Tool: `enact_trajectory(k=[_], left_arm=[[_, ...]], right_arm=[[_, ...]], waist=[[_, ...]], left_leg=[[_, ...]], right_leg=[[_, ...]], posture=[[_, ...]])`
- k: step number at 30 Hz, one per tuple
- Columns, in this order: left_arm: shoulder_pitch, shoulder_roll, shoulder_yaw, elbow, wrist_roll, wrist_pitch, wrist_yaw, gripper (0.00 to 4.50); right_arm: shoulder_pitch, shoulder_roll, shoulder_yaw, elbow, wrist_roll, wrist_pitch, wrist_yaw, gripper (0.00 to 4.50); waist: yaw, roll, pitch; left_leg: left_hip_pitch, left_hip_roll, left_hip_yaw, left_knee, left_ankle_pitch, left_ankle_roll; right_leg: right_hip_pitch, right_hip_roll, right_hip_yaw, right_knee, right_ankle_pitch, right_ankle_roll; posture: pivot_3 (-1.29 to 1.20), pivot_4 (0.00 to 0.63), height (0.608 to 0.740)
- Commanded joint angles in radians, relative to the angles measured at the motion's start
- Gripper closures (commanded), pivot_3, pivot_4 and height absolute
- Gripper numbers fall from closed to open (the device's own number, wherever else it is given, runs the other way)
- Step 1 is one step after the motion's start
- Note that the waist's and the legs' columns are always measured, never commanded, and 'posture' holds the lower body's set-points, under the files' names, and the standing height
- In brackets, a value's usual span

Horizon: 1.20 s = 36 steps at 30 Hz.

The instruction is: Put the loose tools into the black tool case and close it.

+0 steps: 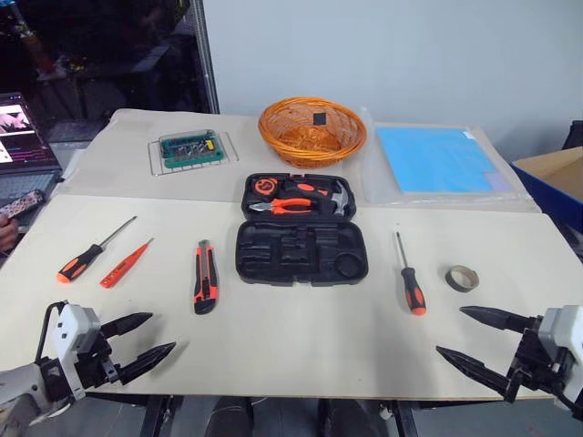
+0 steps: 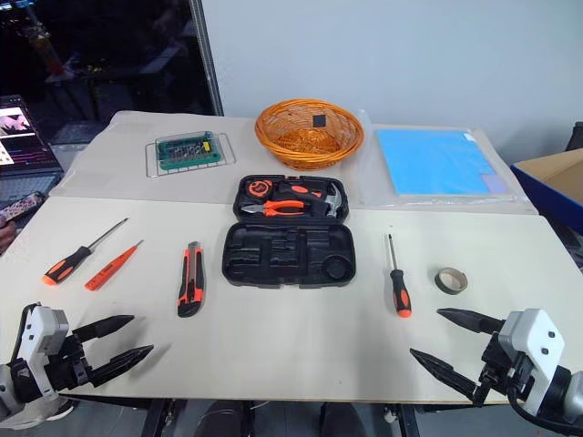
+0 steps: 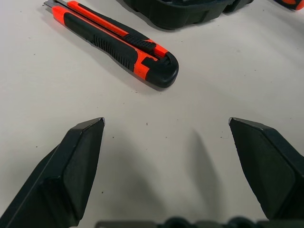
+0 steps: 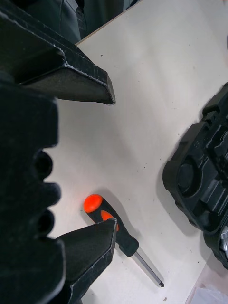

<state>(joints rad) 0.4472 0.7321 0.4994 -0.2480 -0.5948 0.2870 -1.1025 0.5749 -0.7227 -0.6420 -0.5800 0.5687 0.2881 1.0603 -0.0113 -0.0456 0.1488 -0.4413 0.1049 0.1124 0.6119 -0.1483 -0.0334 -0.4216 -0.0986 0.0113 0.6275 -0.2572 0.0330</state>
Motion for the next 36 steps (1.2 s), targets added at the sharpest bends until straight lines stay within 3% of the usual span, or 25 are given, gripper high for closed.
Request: enact_trajectory(k=[1, 4, 9, 11, 15, 18, 24, 25, 26, 28, 33, 36], left_arm=[[-0.044, -0.022, 0.042, -0.02, -0.05, 0.037, 0.076, 0.0], [-0.173, -0.054, 0.081, -0.01, -0.131, 0.182, 0.277, 0.0], [-0.323, -0.056, 0.126, 0.049, -0.167, 0.305, 0.459, 0.0], [-0.396, 0.022, 0.124, 0.142, -0.127, 0.375, 0.507, 0.0], [-0.521, 0.201, 0.063, 0.349, -0.04, 0.426, 0.467, 0.0], [-0.623, 0.317, -0.058, 0.509, 0.068, 0.384, 0.387, 0.0], [-0.93, 0.392, -0.343, 0.904, 0.308, 0.247, 0.216, 0.0], [-0.977, 0.388, -0.381, 0.971, 0.347, 0.212, 0.194, 0.56], [-1.012, 0.384, -0.412, 1.025, 0.376, 0.187, 0.164, 0.72], [-1.067, 0.374, -0.459, 1.115, 0.432, 0.13, 0.137, 1.61], [-1.127, 0.361, -0.454, 1.207, 0.445, 0.036, 0.04, 3.26], [-1.112, 0.364, -0.375, 1.139, 0.357, -0.017, -0.083, 3.63]], right_arm=[[-0.05, 0.001, 0.01, -0.031, 0.029, -0.016, -0.025, 0.08], [-0.211, 0.012, 0.124, -0.094, 0.069, 0.027, -0.121, 0.08], [-0.446, 0.009, 0.291, -0.149, 0.125, 0.154, -0.255, 0.08], [-0.578, 0.001, 0.387, -0.168, 0.17, 0.208, -0.263, 0.08], [-0.733, -0.017, 0.488, -0.175, 0.232, 0.28, -0.248, 0.08], [-0.787, -0.024, 0.525, -0.17, 0.242, 0.293, -0.241, 0.08], [-0.804, -0.018, 0.556, -0.172, 0.219, 0.278, -0.257, 0.08], [-0.798, -0.018, 0.558, -0.177, 0.215, 0.276, -0.26, 0.0], [-0.791, -0.019, 0.558, -0.183, 0.213, 0.275, -0.265, 0.0], [-0.773, -0.022, 0.55, -0.196, 0.215, 0.277, -0.277, 0.0], [-0.708, -0.028, 0.517, -0.232, 0.217, 0.274, -0.307, 0.0], [-0.664, -0.026, 0.494, -0.241, 0.198, 0.26, -0.325, 0.0]], waist=[[0.0, 0.0, 0.0], [-0.001, -0.001, 0.0], [-0.004, -0.001, 0.0], [-0.003, -0.002, 0.0], [-0.002, -0.005, 0.001], [0.008, -0.005, 0.001], [0.024, -0.006, 0.001], [0.025, -0.006, 0.001], [0.025, -0.006, 0.001], [0.022, -0.006, 0.001], [0.022, -0.007, 0.001], [0.023, -0.009, 0.001]], left_leg=[[0.0, 0.0, 0.0, 0.0, 0.0, 0.0], [0.001, 0.0, -0.001, 0.002, 0.0, 0.0], [0.002, 0.0, -0.006, 0.004, 0.0, 0.0], [0.002, -0.001, -0.006, 0.004, 0.0, 0.0], [0.0, 0.0, -0.008, 0.004, 0.001, 0.0], [0.0, -0.001, -0.008, 0.003, 0.0, 0.0], [-0.005, -0.002, -0.007, 0.001, 0.001, 0.003], [-0.005, -0.001, -0.007, 0.001, 0.003, 0.006], [-0.005, -0.001, -0.008, 0.001, 0.004, 0.006], [-0.005, -0.001, -0.008, 0.002, 0.004, 0.006], [-0.006, -0.001, -0.008, 0.003, 0.004, 0.007], [-0.006, -0.001, -0.008, 0.005, 0.004, 0.007]], right_leg=[[0.0, 0.0, 0.0, 0.0, 0.0, 0.0], [0.001, 0.0, 0.0, 0.001, 0.0, 0.0], [0.001, 0.005, 0.001, 0.004, 0.004, -0.001], [0.001, 0.005, 0.002, 0.005, 0.005, -0.001], [0.0, 0.008, 0.002, 0.006, 0.007, -0.006], [-0.001, 0.007, 0.001, 0.004, 0.005, -0.008], [-0.002, 0.007, 0.001, 0.005, 0.008, -0.002], [-0.002, 0.008, 0.0, 0.006, 0.008, -0.002], [-0.002, 0.008, 0.0, 0.007, 0.008, -0.002], [-0.002, 0.008, 0.0, 0.007, 0.008, -0.002], [-0.002, 0.008, 0.0, 0.008, 0.008, -0.002], [-0.003, 0.007, 0.0, 0.012, 0.008, -0.002]], posture=[[0.0, 0.15, 0.74], [0.0, 0.15, 0.74], [0.0, 0.15, 0.74], [0.0, 0.15, 0.74], [0.0, 0.15, 0.74], [0.0, 0.15, 0.74], [0.0, 0.15, 0.74], [0.0, 0.15, 0.74], [0.0, 0.15, 0.74], [0.0, 0.15, 0.74], [0.0, 0.15, 0.74], [0.0, 0.15, 0.74]])
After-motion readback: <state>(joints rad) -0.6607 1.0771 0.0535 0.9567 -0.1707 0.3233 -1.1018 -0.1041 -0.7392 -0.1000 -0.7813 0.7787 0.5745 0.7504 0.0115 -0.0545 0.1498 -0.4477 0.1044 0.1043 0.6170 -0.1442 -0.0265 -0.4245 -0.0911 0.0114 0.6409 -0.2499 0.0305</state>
